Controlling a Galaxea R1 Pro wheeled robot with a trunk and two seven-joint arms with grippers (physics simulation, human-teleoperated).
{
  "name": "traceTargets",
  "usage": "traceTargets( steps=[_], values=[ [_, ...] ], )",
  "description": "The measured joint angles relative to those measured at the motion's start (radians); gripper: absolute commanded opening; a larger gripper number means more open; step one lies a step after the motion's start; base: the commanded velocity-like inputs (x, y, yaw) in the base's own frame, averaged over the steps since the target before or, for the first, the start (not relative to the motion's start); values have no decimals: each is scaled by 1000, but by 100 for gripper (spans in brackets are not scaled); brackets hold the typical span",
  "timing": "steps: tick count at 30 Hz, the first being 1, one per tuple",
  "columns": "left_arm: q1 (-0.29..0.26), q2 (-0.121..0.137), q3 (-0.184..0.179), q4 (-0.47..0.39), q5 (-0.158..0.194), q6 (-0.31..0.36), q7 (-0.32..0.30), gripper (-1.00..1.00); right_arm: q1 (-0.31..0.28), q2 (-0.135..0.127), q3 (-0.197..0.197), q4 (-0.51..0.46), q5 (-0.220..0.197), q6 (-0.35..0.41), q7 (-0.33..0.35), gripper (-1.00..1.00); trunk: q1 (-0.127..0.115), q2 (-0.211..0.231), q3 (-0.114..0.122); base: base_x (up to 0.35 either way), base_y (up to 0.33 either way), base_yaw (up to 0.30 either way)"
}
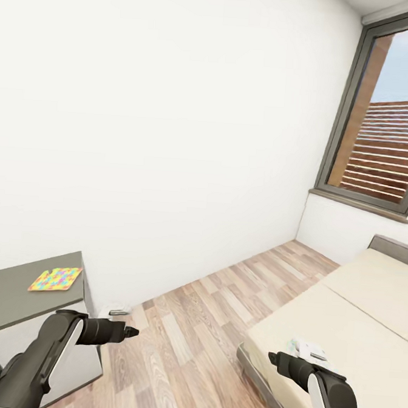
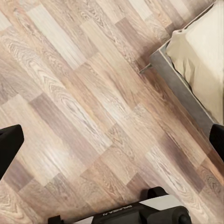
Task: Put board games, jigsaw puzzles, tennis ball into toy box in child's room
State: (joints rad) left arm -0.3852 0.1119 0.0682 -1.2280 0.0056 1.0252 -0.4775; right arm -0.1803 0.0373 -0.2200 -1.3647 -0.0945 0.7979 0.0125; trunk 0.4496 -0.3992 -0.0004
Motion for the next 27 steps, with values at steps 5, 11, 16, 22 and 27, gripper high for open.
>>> traceTargets(
  steps=[5, 11, 16, 22, 27],
  values=[
    [0, 0, 0, 0, 0, 0, 0, 100, 0, 0, 0, 0, 1, 0, 0, 100, 0, 0, 0, 0, 0, -284],
    [0, 0, 0, 0, 0, 0, 0, 100, 0, 0, -1, 1, 0, 0, 0, 100, 0, 0, 0, 0, 0, -284],
    [0, 0, 1, 0, 0, 0, 0, 100, 0, 0, -1, 1, 0, 0, 0, 100, 0, 0, 0, 0, 0, -284],
    [0, 1, 1, 0, 0, 0, 0, 100, 0, 0, -1, 2, 0, 0, 0, 100, 0, 0, 0, 0, 63, -284],
    [0, 1, 1, 0, 0, 1, 0, 100, 0, 0, -2, 5, -1, 0, 0, 100, 0, 0, 0, 0, 208, -284]
  ],
)
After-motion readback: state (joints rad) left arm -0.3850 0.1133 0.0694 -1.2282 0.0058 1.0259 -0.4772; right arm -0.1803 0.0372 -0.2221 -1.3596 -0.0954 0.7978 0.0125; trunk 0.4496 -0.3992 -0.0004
